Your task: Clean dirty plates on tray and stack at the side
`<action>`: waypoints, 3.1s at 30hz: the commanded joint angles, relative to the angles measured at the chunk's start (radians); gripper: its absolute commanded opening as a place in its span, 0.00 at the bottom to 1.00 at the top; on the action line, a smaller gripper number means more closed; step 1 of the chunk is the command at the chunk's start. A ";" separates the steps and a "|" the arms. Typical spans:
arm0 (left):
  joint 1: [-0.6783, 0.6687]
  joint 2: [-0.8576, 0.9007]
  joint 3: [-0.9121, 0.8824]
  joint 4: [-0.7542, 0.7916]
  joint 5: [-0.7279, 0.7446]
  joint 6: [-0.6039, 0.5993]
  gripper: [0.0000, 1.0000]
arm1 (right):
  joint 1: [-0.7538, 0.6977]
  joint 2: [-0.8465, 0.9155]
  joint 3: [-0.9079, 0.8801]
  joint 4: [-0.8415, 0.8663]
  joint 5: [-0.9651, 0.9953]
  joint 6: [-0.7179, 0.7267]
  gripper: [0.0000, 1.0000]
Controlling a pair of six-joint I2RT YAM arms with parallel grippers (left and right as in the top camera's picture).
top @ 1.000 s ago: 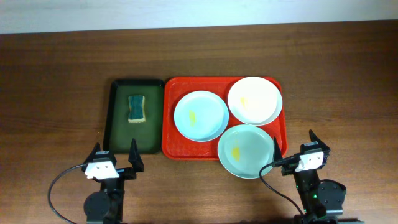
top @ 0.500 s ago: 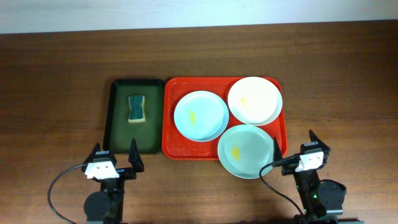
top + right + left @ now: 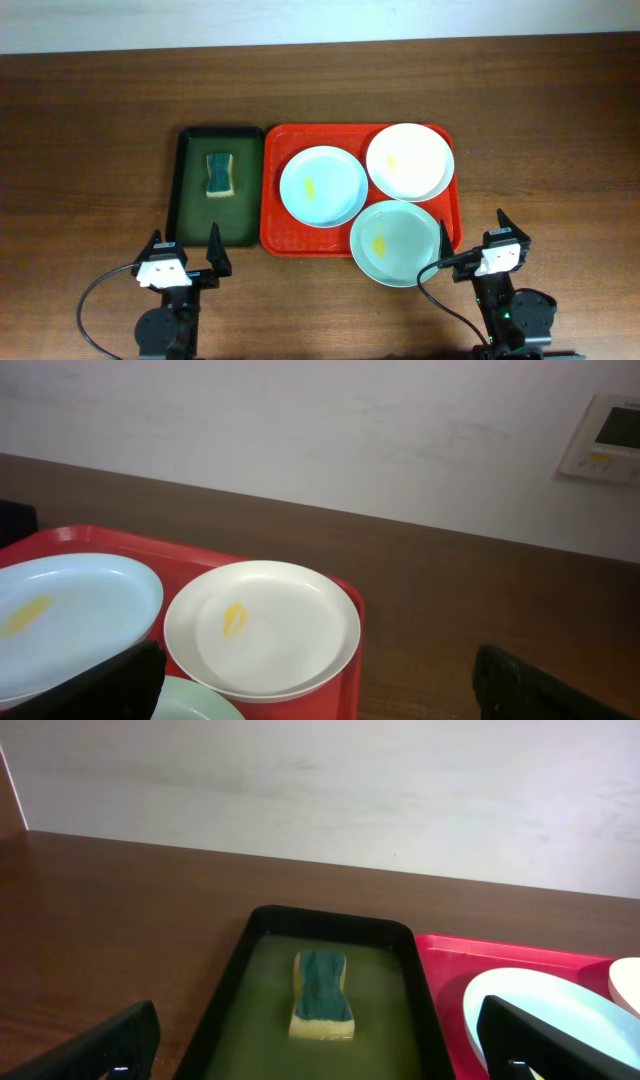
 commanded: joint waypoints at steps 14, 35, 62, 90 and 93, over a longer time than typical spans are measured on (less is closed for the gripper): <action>0.005 -0.004 -0.002 -0.002 -0.007 0.016 0.99 | 0.006 0.000 -0.005 -0.006 0.006 0.011 0.99; 0.005 -0.004 -0.002 -0.002 -0.011 0.016 0.99 | 0.006 0.000 -0.005 -0.006 0.006 0.011 0.99; 0.005 0.585 0.898 -0.596 0.233 0.077 1.00 | 0.006 0.000 -0.005 -0.006 0.006 0.011 0.99; 0.044 1.831 1.707 -1.061 0.137 0.037 0.14 | 0.006 0.000 -0.005 -0.006 0.006 0.011 0.98; 0.043 1.853 1.706 -1.040 0.137 0.038 0.26 | 0.006 0.000 -0.005 -0.006 0.006 0.011 0.98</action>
